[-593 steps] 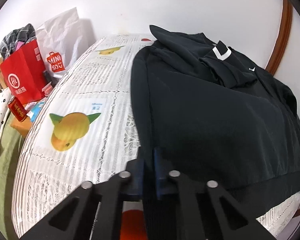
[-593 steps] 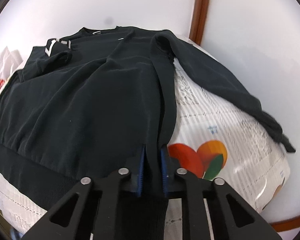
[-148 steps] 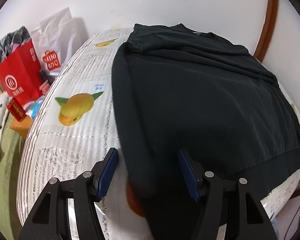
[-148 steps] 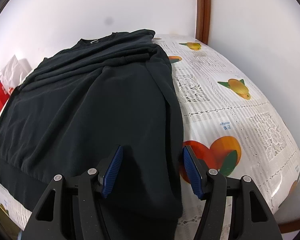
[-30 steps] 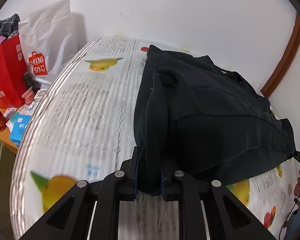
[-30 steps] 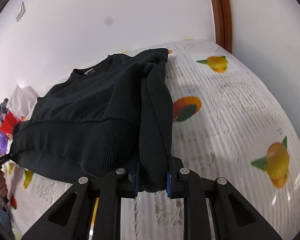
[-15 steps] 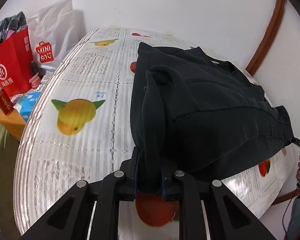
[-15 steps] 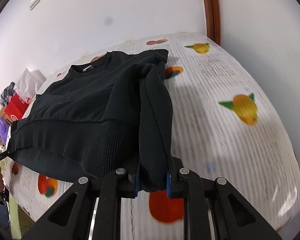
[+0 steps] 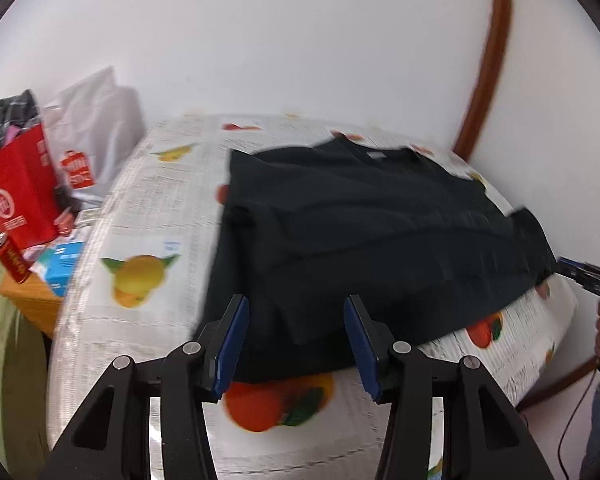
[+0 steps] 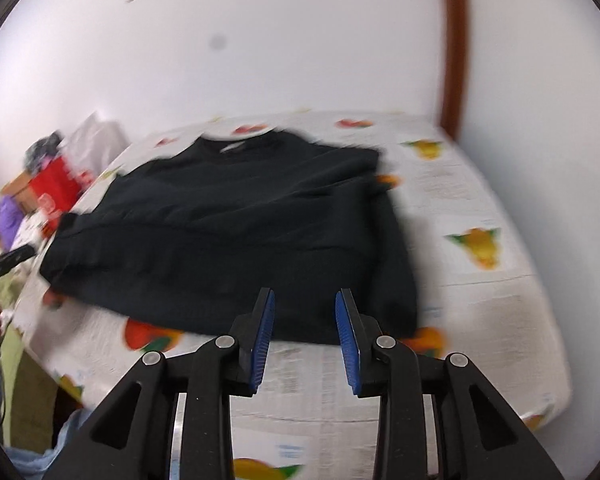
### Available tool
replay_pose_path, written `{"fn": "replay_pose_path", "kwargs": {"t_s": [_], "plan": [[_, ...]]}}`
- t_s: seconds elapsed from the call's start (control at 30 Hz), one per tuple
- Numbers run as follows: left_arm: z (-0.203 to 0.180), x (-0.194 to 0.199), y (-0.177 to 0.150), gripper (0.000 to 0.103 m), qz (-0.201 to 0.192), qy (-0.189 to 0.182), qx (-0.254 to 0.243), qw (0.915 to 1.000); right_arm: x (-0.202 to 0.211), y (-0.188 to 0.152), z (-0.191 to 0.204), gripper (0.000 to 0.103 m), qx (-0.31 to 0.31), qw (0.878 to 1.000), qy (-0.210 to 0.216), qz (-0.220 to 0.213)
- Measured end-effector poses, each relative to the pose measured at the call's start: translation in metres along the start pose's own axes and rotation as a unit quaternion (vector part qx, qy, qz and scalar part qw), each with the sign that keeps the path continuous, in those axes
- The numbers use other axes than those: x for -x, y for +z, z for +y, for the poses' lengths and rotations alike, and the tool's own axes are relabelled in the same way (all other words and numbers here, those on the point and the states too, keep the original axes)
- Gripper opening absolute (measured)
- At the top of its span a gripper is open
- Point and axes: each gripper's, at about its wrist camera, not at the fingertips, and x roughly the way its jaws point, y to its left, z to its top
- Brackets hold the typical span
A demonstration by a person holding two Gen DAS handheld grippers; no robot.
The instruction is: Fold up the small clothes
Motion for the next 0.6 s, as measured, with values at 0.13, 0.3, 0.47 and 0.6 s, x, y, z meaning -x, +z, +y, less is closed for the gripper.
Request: {"fn": "replay_pose_path", "kwargs": {"t_s": [0.13, 0.3, 0.47, 0.6], "plan": [[-0.004, -0.014, -0.004, 0.047, 0.020, -0.005, 0.002, 0.9998, -0.002, -0.003, 0.005, 0.032, -0.005, 0.999, -0.039, -0.032], [0.002, -0.031, -0.001, 0.047, 0.032, -0.006, 0.019, 0.9993, -0.005, 0.009, -0.025, 0.057, -0.046, 0.996, -0.056, -0.048], [0.007, -0.055, 0.005, 0.052, 0.043, -0.012, 0.042, 0.9981, -0.038, 0.012, -0.044, 0.056, -0.088, 0.996, -0.025, -0.015], [0.008, -0.055, 0.012, 0.025, 0.038, -0.029, 0.058, 0.9972, -0.058, 0.016, -0.048, 0.029, -0.115, 0.993, -0.007, -0.015]]}}
